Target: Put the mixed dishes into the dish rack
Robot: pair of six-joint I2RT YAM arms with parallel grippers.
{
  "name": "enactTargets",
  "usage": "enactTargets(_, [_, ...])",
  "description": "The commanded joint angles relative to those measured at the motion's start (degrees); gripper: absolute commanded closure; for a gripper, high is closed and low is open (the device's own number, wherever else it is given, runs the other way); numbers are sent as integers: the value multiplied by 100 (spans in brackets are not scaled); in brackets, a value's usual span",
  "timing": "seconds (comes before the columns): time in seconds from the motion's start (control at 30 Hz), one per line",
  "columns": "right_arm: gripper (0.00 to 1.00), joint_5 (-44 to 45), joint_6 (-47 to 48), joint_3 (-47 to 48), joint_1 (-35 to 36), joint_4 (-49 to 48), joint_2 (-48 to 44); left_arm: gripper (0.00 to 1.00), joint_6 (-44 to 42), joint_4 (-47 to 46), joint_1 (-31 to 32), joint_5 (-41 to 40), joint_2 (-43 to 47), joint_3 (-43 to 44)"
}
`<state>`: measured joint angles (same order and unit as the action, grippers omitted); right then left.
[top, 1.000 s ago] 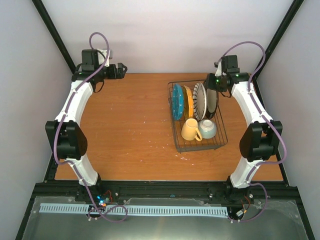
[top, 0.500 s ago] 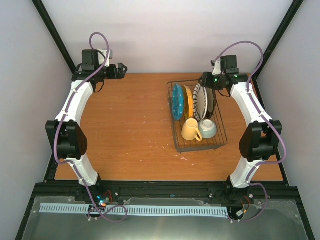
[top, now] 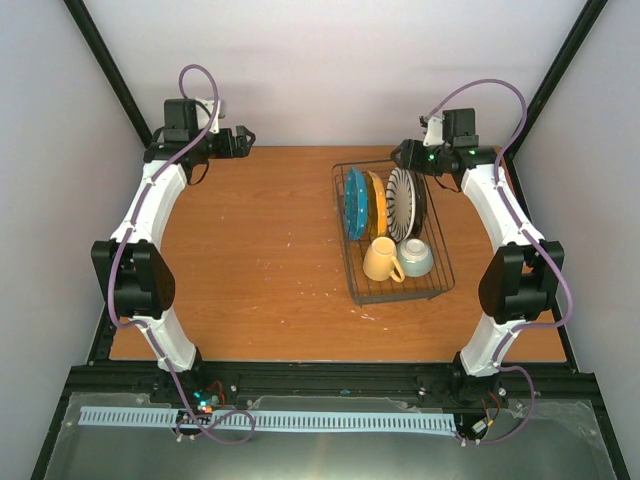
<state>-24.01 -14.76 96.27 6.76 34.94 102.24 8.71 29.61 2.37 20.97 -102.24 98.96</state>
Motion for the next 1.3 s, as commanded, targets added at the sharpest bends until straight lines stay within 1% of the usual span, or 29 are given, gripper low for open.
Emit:
enactTargets(0.0, [41, -308, -6, -64, -35, -373, -219, 0, 104, -80, -17, 65, -68, 289])
enactTargets(0.4, [39, -341, -102, -65, -35, -680, -308, 0, 83, -94, -17, 57, -86, 291])
enactTargets(0.7, [38, -167, -184, -437, -33, -868, -559, 0, 45, -113, -18, 57, -100, 280])
enactTargets(0.83, [38, 126, -255, -643, -35, -985, -749, 0, 15, -97, -18, 75, -104, 280])
enactTargets(1.0, [37, 690, -439, -1115, -35, -1397, -1182, 0, -30, -95, -23, 53, -87, 275])
enactTargets(1.27, [37, 1351, -619, -1462, -35, -1536, -1561, 0, -110, -130, -17, 3, -85, 321])
